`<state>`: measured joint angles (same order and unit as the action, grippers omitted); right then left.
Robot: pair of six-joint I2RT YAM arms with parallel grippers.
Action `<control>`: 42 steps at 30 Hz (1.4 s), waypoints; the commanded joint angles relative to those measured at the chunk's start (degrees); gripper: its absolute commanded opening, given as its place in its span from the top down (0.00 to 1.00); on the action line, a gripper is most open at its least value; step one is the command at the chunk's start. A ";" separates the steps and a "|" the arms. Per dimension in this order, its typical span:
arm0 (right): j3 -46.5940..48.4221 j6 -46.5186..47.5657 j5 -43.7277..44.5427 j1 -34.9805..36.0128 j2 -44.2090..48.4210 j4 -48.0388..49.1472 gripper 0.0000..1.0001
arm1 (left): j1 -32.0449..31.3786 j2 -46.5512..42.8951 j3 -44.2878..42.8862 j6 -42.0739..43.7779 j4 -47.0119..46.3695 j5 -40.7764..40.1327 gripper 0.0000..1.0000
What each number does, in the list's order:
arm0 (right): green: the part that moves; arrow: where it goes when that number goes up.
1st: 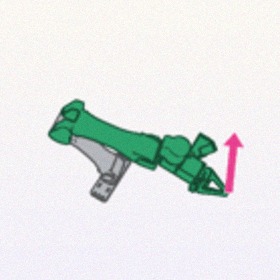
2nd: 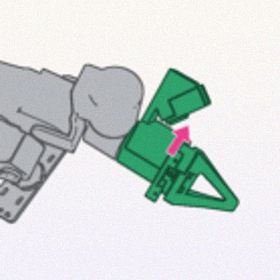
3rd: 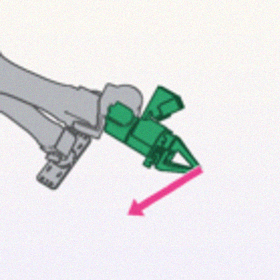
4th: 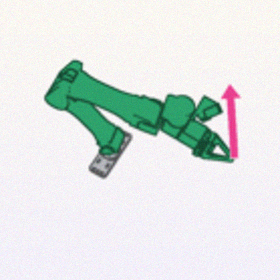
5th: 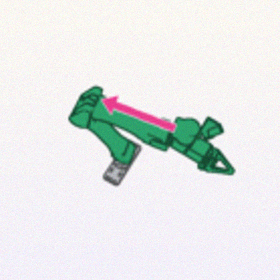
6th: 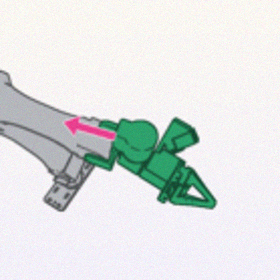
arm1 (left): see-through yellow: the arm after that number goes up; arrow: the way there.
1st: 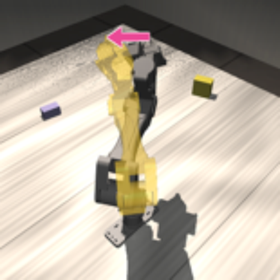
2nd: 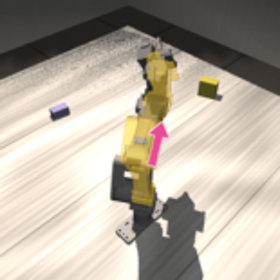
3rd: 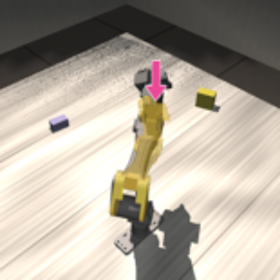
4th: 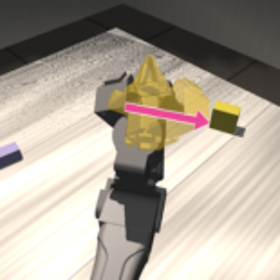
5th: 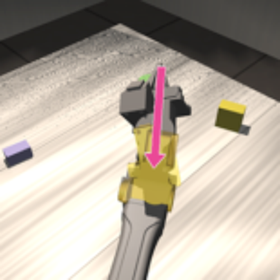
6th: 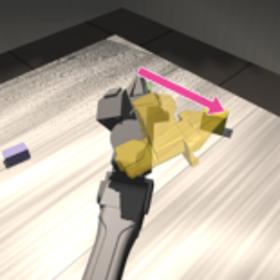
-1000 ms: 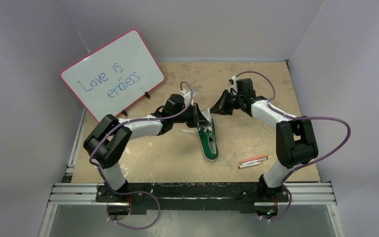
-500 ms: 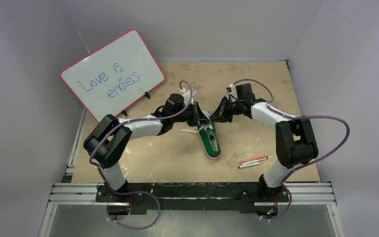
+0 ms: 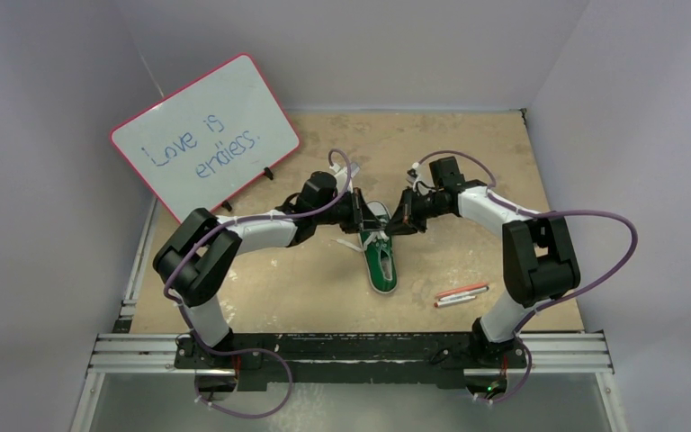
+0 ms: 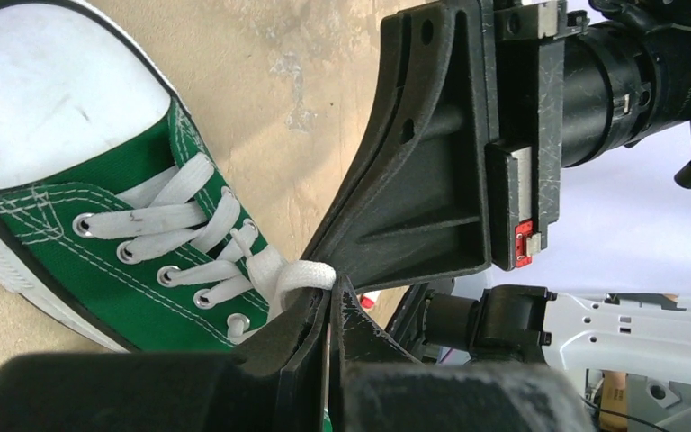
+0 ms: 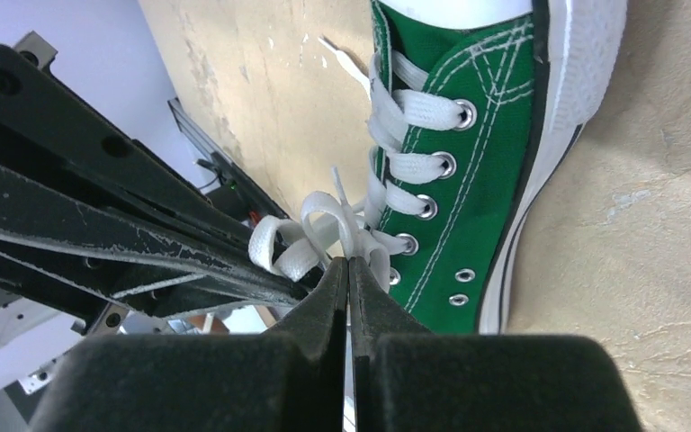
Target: Tie the shoes
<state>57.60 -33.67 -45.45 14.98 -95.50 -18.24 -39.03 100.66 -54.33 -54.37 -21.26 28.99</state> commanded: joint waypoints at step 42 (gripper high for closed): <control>-1.30 7.74 -21.13 -1.99 -12.26 10.20 1.00 | 0.86 -7.11 -6.22 14.43 30.44 1.28 0.70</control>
<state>55.99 -27.20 -64.45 13.21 -107.59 -8.36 -37.89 94.56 -63.68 -36.42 13.32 27.22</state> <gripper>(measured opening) 0.004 0.362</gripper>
